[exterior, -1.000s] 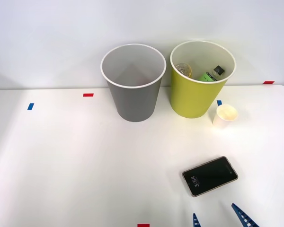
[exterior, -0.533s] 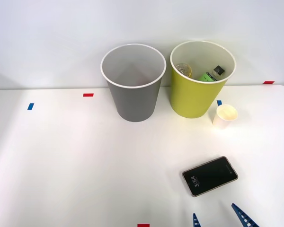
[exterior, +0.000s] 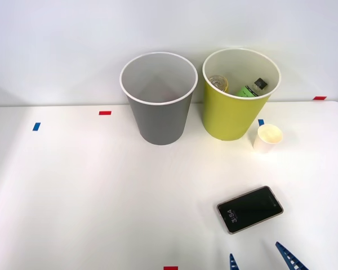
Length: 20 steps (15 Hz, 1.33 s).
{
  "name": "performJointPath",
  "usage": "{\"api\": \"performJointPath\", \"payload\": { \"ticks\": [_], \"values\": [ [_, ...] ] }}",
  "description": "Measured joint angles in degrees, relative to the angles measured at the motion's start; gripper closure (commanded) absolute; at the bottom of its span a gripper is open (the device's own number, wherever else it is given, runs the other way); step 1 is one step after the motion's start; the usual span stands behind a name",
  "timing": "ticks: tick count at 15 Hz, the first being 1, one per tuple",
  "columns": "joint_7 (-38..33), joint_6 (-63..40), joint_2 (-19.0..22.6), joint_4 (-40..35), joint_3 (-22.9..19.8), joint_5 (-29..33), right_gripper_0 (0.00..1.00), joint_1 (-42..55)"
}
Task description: Put cans in the gray bin, plastic bottles in the light green bin
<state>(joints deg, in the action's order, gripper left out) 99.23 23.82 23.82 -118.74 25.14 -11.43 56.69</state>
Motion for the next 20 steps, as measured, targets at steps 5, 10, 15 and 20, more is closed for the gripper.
{"api": "performJointPath", "payload": {
  "ticks": [5,10,15,20],
  "values": [
    [0.0,0.0,0.0,0.0,0.0,0.0,0.0,0.0],
    [0.0,0.0,0.0,0.0,0.0,0.0,0.0,0.0],
    [0.0,0.0,0.0,0.0,0.0,0.0,0.0,0.0],
    [0.0,0.0,0.0,0.0,0.0,0.0,0.0,0.0]
  ]
}}
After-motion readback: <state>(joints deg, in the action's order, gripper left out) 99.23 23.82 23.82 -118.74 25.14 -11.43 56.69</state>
